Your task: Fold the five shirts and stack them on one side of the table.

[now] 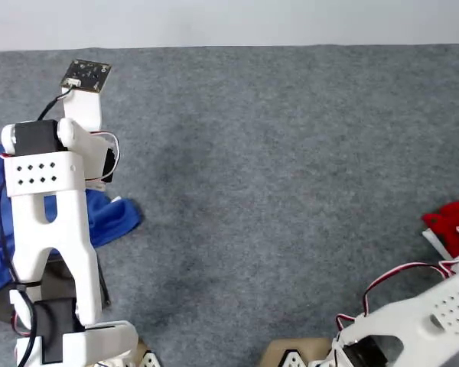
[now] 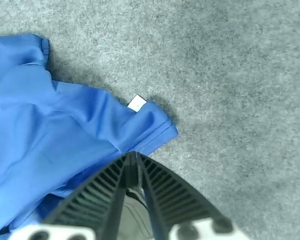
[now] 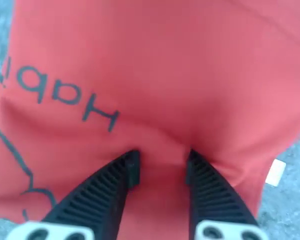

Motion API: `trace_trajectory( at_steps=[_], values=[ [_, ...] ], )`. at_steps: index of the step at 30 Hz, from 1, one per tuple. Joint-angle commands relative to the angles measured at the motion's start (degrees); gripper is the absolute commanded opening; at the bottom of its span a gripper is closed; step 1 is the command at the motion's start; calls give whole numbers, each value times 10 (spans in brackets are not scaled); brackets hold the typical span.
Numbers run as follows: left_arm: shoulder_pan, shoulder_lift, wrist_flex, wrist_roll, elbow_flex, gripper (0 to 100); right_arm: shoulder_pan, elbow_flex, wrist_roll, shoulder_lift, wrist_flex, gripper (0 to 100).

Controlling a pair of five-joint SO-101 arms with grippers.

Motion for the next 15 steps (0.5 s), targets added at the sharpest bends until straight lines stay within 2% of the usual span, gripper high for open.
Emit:
trace_trajectory(
  at_steps=[1, 9, 15],
  values=[
    [1, -27, 11, -3, -1, 6, 8, -73, -4, -52, 54, 161],
    [1, -28, 11, -2, -1, 6, -66, -124, -4, -148, 182, 161],
    [1, -62, 11, -1, -1, 6, -101, -114, -6, -91, 262, 161]
  ],
)
